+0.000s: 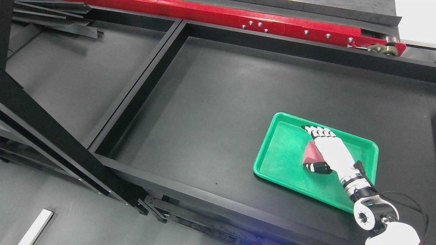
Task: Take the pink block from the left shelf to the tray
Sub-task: 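Close the right hand fingers around the pink cube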
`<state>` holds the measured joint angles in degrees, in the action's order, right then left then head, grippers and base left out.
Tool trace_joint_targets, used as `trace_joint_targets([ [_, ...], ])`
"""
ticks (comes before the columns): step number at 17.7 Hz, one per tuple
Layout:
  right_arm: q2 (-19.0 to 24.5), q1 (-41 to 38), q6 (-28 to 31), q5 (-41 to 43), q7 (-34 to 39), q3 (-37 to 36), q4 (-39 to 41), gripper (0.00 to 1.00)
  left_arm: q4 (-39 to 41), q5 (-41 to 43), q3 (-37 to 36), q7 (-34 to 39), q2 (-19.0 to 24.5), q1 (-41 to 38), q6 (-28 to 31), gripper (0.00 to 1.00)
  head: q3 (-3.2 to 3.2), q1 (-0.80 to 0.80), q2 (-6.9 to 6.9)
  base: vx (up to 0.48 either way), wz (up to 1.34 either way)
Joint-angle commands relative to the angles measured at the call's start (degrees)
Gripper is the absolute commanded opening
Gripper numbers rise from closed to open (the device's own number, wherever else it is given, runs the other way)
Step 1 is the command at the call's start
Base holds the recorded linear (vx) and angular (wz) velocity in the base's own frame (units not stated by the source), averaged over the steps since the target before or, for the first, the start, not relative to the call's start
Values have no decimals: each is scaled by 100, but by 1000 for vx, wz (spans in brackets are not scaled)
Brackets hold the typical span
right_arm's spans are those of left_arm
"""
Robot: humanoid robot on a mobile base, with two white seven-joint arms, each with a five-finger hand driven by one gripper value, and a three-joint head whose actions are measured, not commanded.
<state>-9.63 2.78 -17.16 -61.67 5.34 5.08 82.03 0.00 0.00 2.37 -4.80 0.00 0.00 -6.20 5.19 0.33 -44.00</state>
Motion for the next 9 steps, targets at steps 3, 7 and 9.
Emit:
trace_joint_targets([
  [3,-30,197,-24,6,3,28,-767,97,100,9,0,-3,100,132,-4,100,0,0,0,0,0],
  [7,-30,232,54,6,-6,-16,-907,81,100,9,0,-3,100,132,-4,100,0,0,0,0,0],
  [9,-39,241,239,6,-6,19,-978,73,100,9,0,-3,100,132,-4,100,0,0,0,0,0],
])
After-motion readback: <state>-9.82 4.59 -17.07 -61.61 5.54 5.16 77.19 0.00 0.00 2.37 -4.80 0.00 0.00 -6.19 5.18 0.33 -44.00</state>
